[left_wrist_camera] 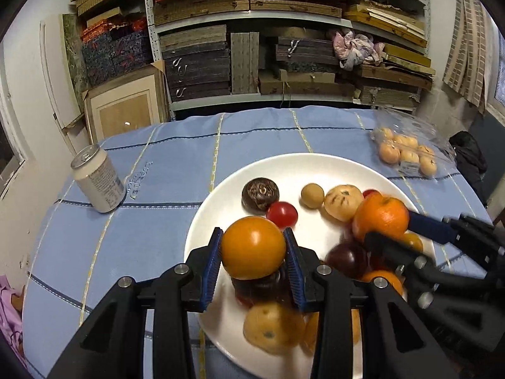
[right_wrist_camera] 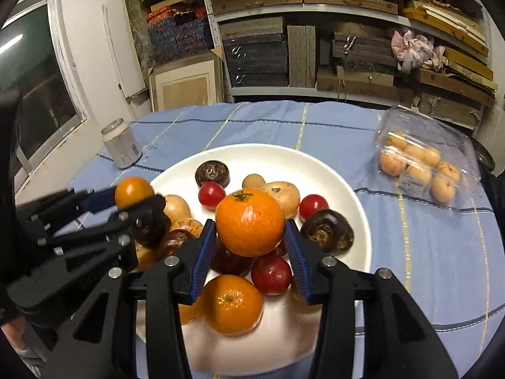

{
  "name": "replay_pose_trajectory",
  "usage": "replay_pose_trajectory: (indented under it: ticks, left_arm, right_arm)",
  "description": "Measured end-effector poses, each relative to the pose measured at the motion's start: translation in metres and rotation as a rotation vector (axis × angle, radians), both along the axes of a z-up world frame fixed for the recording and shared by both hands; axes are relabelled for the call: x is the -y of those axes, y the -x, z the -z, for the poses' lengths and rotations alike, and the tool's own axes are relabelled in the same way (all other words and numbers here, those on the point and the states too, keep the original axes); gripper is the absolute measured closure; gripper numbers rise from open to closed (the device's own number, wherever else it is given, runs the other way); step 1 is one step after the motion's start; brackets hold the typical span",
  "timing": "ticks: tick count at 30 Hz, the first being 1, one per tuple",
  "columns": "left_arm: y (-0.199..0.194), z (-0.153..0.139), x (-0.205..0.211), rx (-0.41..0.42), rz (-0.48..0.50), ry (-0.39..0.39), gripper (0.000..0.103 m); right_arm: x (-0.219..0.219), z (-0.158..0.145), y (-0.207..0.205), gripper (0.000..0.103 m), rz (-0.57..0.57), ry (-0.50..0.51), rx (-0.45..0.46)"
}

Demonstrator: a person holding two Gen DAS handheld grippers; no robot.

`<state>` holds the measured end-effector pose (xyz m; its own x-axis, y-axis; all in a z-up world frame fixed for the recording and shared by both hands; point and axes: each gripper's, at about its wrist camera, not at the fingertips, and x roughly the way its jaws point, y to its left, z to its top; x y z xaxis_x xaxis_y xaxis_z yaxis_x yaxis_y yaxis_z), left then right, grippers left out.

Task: Organize fruits
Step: 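Carry both tangerines over the bowl and open both tools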

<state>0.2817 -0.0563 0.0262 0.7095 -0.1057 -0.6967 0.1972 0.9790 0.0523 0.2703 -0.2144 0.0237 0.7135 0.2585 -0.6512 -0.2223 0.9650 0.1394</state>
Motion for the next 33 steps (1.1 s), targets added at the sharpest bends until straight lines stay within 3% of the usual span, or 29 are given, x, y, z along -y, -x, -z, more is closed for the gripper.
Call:
replay_pose_trajectory:
  ticks: [2,4,7,14,22,28,33]
  left_arm:
    - [0.0,-0.001,0.0,-0.001,-0.008,0.0,0.054]
    - [0.008,-0.005,-0.004,0.02,-0.023,0.005,0.025]
    - [0.028,-0.015,-0.01,0.05,-0.03,0.02,0.01]
    - [0.091,-0.023,-0.015,0.054,-0.034,0.01,0.004]
    - [0.155,-0.021,-0.031,0.04,-0.046,0.105,0.004]
    - [0.169,-0.019,-0.034,0.023,-0.043,0.145,0.004]
    - [0.17,-0.02,-0.04,0.033,-0.046,0.183,0.004]
  right_arm:
    - [0.001,-0.001,0.006,0.042,0.012,0.002,0.032]
    - [0.008,-0.006,0.016,0.032,0.036,-0.008,0.062]
    - [0.02,-0.013,0.035,0.021,0.064,-0.044,0.075]
    - [0.036,-0.017,0.11,0.005,0.121,-0.069,0.105]
    - [0.053,-0.015,0.191,0.005,0.23,-0.118,0.138]
    - [0.053,-0.01,0.218,0.004,0.237,-0.088,0.172]
    - [0.052,-0.003,0.217,0.004,0.231,-0.079,0.138]
